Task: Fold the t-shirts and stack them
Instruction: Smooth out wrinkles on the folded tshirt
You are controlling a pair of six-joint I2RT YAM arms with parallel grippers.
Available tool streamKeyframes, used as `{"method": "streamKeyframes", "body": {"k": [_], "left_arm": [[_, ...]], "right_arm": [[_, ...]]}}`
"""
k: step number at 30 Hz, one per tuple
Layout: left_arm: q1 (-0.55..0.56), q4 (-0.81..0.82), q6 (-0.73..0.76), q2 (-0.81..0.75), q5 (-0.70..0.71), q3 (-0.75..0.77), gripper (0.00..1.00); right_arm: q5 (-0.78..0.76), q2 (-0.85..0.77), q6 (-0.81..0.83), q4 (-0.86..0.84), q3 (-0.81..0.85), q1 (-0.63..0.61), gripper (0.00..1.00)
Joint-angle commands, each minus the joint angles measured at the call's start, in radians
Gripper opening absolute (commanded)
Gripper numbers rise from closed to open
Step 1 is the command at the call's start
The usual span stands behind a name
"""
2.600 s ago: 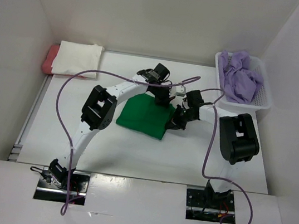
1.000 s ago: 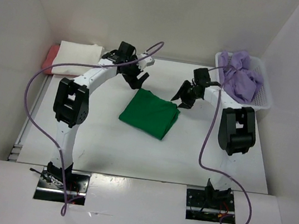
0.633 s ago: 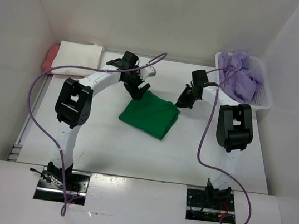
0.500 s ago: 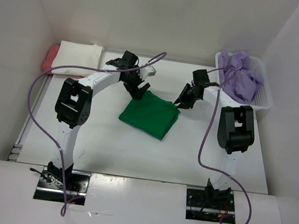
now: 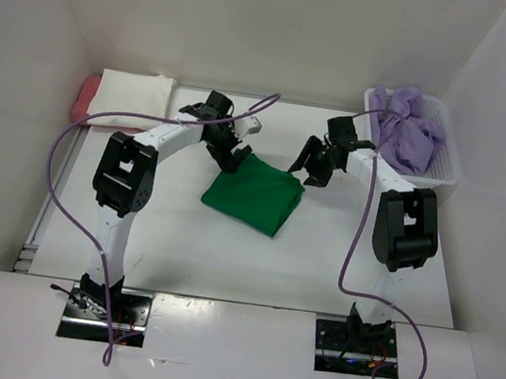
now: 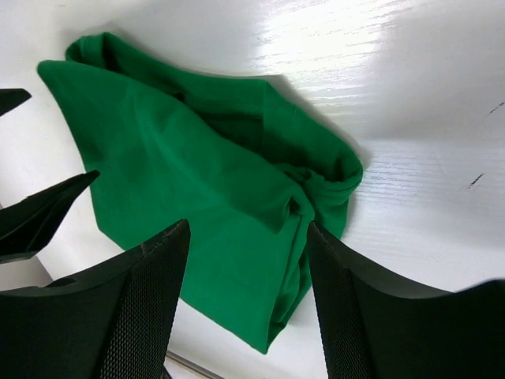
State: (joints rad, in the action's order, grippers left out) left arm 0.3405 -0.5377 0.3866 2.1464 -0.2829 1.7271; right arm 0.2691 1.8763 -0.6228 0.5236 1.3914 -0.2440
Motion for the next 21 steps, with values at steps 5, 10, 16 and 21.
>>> {"method": "streamKeyframes", "body": {"k": [5, 10, 16, 21], "left_arm": [[-0.009, 0.018, 0.005, -0.016, -0.006, -0.012, 0.99], [-0.009, 0.018, 0.005, -0.016, -0.006, -0.012, 0.99], [-0.009, 0.018, 0.005, -0.016, -0.006, -0.012, 0.99], [-0.009, 0.018, 0.005, -0.016, -0.006, -0.012, 1.00]], "right_arm": [[-0.030, 0.078, 0.028, 0.009, 0.023, -0.014, 0.59], [-0.018, 0.096, 0.028, 0.009, 0.023, -0.023, 0.53], [-0.037, 0.064, 0.028, 0.018, 0.023, -0.023, 0.09], [-0.047, -0.023, -0.003, 0.038, 0.023, -0.023, 0.00]]}}
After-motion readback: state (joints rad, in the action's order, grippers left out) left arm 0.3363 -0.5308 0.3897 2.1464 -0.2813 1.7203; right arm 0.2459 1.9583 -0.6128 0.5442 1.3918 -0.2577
